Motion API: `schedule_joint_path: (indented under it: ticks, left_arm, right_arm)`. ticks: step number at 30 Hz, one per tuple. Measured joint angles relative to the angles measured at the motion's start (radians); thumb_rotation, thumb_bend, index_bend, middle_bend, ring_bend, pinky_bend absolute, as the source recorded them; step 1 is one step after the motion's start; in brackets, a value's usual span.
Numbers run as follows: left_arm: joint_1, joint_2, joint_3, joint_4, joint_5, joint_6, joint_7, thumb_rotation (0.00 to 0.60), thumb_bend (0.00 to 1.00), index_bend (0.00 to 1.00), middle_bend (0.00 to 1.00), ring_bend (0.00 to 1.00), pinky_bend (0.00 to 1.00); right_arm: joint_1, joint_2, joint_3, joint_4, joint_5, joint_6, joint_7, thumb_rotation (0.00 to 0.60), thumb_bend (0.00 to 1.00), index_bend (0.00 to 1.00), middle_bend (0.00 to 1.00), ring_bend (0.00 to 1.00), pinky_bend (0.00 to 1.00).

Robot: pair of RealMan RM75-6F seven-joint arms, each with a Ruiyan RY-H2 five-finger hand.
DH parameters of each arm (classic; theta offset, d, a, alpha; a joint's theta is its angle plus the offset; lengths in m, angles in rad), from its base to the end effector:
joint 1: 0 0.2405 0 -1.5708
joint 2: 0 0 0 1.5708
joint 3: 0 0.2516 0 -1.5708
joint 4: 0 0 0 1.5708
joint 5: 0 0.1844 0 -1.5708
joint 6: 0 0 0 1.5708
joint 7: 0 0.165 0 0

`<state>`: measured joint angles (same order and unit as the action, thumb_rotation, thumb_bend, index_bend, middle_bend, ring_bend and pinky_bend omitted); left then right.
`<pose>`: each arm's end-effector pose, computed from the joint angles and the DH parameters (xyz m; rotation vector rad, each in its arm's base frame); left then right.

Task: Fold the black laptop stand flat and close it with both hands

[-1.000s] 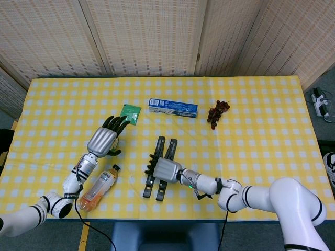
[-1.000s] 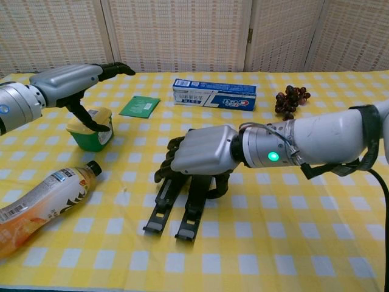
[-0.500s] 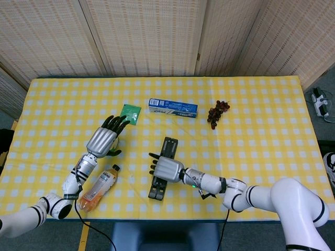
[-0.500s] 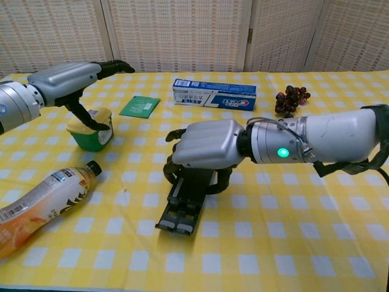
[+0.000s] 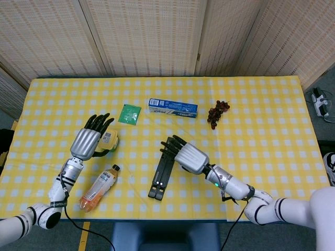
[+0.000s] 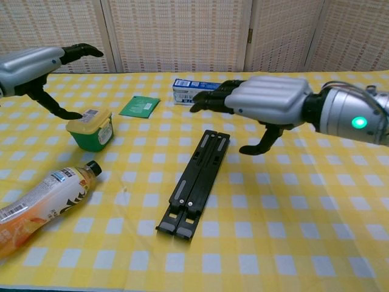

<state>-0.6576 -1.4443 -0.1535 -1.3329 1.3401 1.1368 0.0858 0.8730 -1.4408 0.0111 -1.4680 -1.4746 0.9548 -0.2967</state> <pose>-0.1816 0.3683 0.0722 -1.7160 -0.7717 -1.0593 -0.1047 -0.3382 0.0054 2.2491 -0.4283 0.9142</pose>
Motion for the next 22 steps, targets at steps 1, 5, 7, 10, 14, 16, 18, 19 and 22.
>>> schedule_joint_path:
  ticks: [1, 5, 7, 10, 14, 16, 18, 19, 22]
  left_arm:
    - [0.016, 0.024, 0.001, -0.025, -0.009, 0.011, 0.011, 0.600, 0.22, 0.01, 0.00, 0.00, 0.00]
    - [0.079, 0.103, 0.008, -0.097, -0.028, 0.066, 0.037, 0.600, 0.22, 0.04, 0.00, 0.00, 0.00]
    - [0.114, 0.136, 0.014, -0.118, -0.029, 0.106, 0.036, 0.600, 0.23, 0.05, 0.00, 0.00, 0.00]
    - [0.169, 0.171, 0.028, -0.137, -0.019, 0.165, 0.024, 0.600, 0.23, 0.07, 0.00, 0.00, 0.00]
    - [0.242, 0.198, 0.058, -0.150, 0.005, 0.241, -0.006, 0.600, 0.23, 0.08, 0.00, 0.00, 0.00]
    - [0.282, 0.212, 0.075, -0.162, 0.015, 0.276, -0.013, 0.600, 0.23, 0.08, 0.00, 0.00, 0.00]
    - [0.316, 0.220, 0.090, -0.171, 0.023, 0.308, -0.014, 0.600, 0.23, 0.08, 0.00, 0.00, 0.00]
    - [0.338, 0.223, 0.098, -0.175, 0.030, 0.332, -0.013, 0.600, 0.23, 0.08, 0.00, 0.00, 0.00]
    - [0.393, 0.225, 0.119, -0.181, 0.051, 0.395, -0.014, 0.600, 0.23, 0.08, 0.00, 0.00, 0.00]
  right_arm:
    - [-0.027, 0.019, 0.002, -0.020, 0.013, 0.035, -0.009, 0.600, 0.36, 0.00, 0.03, 0.09, 0.00]
    - [-0.162, 0.114, 0.005, -0.110, 0.073, 0.190, -0.040, 0.600, 0.36, 0.00, 0.09, 0.12, 0.01]
    - [-0.216, 0.151, 0.002, -0.140, 0.093, 0.246, -0.050, 0.600, 0.36, 0.00, 0.09, 0.12, 0.01]
    - [-0.299, 0.195, -0.006, -0.168, 0.112, 0.332, -0.054, 0.600, 0.36, 0.00, 0.09, 0.12, 0.01]
    - [-0.397, 0.229, -0.016, -0.179, 0.124, 0.434, 0.005, 0.600, 0.36, 0.00, 0.09, 0.12, 0.01]
    - [-0.440, 0.240, -0.021, -0.180, 0.127, 0.471, 0.045, 0.600, 0.36, 0.00, 0.09, 0.12, 0.01]
    - [-0.493, 0.250, -0.026, -0.179, 0.132, 0.513, 0.085, 0.600, 0.36, 0.00, 0.09, 0.12, 0.01]
    - [-0.516, 0.254, -0.028, -0.178, 0.134, 0.530, 0.101, 0.600, 0.36, 0.00, 0.08, 0.11, 0.01]
    - [-0.584, 0.268, -0.034, -0.178, 0.144, 0.579, 0.145, 0.600, 0.36, 0.00, 0.08, 0.10, 0.01]
